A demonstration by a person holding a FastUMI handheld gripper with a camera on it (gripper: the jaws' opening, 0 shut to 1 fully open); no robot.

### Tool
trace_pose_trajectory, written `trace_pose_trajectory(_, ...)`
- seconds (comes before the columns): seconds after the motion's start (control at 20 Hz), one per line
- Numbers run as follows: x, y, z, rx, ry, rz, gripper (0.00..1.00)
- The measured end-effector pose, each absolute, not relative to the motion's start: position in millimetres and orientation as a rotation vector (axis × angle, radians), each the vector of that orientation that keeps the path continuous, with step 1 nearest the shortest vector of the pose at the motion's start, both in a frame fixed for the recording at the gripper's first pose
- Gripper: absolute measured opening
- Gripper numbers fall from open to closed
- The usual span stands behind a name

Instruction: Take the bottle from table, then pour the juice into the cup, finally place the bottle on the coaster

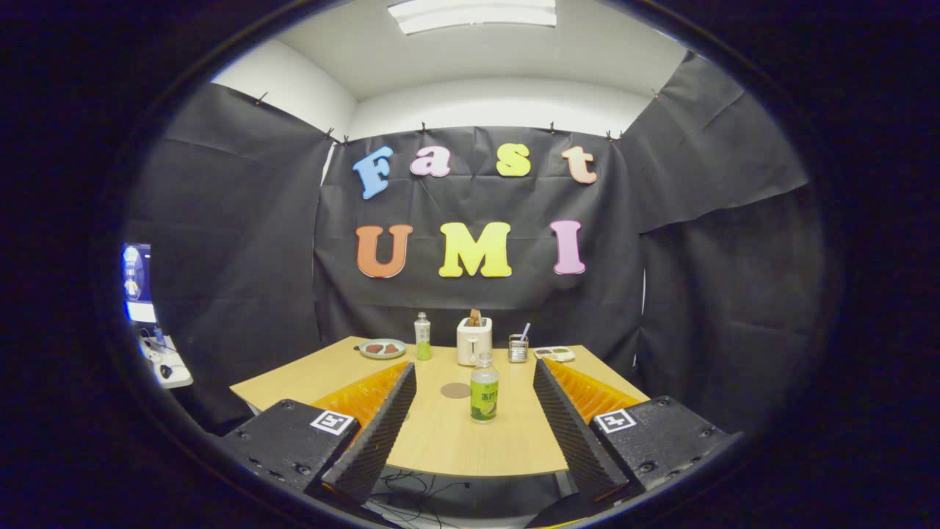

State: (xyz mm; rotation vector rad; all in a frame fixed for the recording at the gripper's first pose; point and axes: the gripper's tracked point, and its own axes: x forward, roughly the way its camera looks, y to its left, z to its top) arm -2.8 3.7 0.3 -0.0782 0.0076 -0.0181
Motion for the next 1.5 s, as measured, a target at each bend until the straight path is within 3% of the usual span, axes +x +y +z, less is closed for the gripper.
trace_pose_trajectory(0.65, 24.4, -9.2, -34.0, -0.076, 0.052, -0.050, 1.00)
trace_pose_trajectory(1.05, 90.5, -27.5, -96.5, -0.104, 0.147, -0.094, 1.00)
trace_pose_trajectory(1.5, 156.4, -43.7, -137.4, -0.005, 0.128, -0.058, 1.00)
